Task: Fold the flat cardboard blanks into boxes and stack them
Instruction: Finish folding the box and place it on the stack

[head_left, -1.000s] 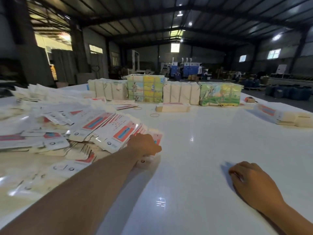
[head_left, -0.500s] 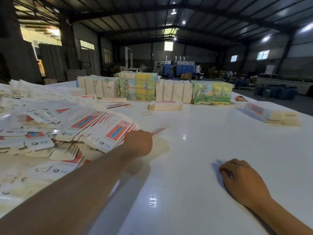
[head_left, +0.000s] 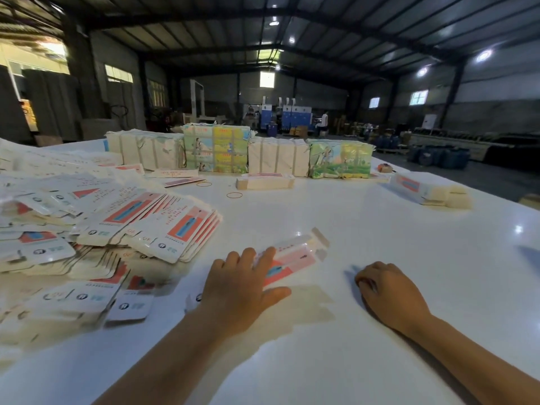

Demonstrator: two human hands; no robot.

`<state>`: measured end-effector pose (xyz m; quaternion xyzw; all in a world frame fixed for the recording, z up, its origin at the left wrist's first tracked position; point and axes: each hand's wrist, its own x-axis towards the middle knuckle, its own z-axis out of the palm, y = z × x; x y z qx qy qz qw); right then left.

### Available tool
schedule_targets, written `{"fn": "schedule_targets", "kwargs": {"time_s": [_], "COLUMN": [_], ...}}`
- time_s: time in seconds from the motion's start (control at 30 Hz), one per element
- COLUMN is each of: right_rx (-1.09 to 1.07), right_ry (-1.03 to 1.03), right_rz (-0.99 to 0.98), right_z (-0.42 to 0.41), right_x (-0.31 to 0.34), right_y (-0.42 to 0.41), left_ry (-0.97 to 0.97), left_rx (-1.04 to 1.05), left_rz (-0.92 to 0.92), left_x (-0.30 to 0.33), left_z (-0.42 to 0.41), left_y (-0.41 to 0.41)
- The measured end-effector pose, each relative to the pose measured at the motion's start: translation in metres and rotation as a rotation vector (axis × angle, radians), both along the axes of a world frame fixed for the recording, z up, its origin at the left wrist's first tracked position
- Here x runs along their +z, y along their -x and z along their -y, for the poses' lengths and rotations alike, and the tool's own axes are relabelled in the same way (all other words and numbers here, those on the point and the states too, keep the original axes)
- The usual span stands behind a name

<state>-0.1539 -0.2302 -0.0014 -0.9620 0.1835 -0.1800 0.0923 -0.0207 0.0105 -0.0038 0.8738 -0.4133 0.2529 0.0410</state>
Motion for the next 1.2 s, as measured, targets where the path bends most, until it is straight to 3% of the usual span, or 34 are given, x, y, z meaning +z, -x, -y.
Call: {"fn": "schedule_targets", "kwargs": {"time_s": [0.13,0.3,0.47,0.63,0.73,0.83,1.0,1.13,1.2], "right_rx": [-0.025,0.074,0.098,0.055,0.061,0.162,0.232,0.279,0.192], "right_ry": [-0.119,-0.261,-0.260,-0.843,-1.210,-1.103,-0.777,-0.687,-0.695], "right_rz": [0.020,0.302,0.318,0.549,0.528,0.506,0.628,0.725,0.794], "right_z": [-0.002,-0.033,-0.069,-0.073,-0.068,-0.068,-0.079,-0.085,-0.086], "right_x": [0.020,0.047,0.015,0.016,0.017,0.016,0.016,0.015,0.015], "right_y": [-0.005,-0.022,-0.029,-0.031,-0.024,-0.017,-0.017,-0.019,-0.023], "left_ry": [-0.042,-0.055,-0.082,-0.080,0.003,0.136,0.270,0.322,0.345], "left_rx": [-0.022,-0.029,0.011,0.038,0.024,-0.046,-0.088,-0.092,-0.090], "left_rz": [-0.029,-0.026,-0.012,0.087,0.119,0.162,0.113,0.008,0.018], "left_x": [-0.005,-0.004,-0.002,0.003,0.013,0.014,0.021,0.024,0.025], "left_z": [0.006,0.012,0.009,0.016,0.016,0.012,0.008,0.011,0.014], "left_y": [0.005,0.009,0.010,0.019,0.026,0.023,0.025,0.029,0.029]}}
